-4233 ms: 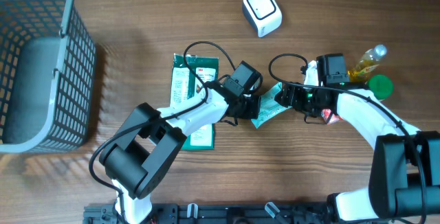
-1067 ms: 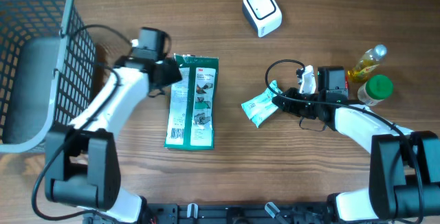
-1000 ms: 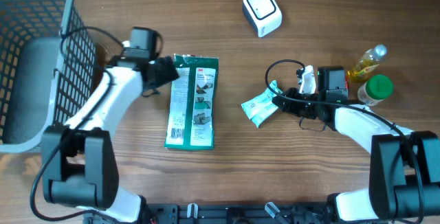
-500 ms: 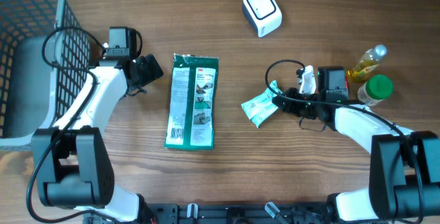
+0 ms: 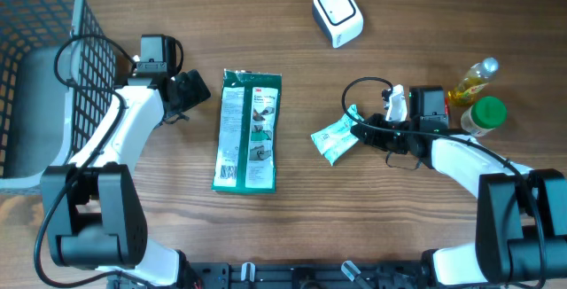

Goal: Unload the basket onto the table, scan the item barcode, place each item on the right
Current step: 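Lift the pouch with the right gripper and carry it toward the scanner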

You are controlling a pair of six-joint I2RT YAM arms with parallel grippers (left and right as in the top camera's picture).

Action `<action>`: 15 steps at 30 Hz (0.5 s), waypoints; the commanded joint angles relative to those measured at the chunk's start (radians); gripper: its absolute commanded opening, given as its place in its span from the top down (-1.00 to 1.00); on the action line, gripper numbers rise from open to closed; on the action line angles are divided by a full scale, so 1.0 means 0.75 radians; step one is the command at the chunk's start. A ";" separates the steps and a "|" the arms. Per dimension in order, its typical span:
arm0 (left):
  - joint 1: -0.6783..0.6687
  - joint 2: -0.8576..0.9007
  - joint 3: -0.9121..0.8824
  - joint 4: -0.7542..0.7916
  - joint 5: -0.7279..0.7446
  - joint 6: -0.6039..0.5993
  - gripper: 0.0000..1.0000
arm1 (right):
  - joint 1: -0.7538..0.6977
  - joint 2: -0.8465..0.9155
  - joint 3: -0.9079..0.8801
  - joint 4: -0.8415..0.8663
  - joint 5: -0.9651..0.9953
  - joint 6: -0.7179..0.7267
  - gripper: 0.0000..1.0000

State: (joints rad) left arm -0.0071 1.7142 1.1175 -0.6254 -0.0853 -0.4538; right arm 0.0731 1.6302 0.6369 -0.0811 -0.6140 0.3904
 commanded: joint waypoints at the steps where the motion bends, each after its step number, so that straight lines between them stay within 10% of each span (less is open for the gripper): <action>1: 0.007 -0.021 -0.007 0.005 -0.028 0.006 -1.00 | 0.008 0.001 -0.014 -0.003 -0.036 -0.032 0.91; 15: 0.007 -0.021 -0.007 0.005 -0.028 0.006 -1.00 | 0.008 0.001 -0.014 -0.010 -0.036 -0.030 0.91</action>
State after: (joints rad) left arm -0.0071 1.7142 1.1175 -0.6254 -0.0853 -0.4538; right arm 0.0731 1.6302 0.6369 -0.0845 -0.6140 0.3904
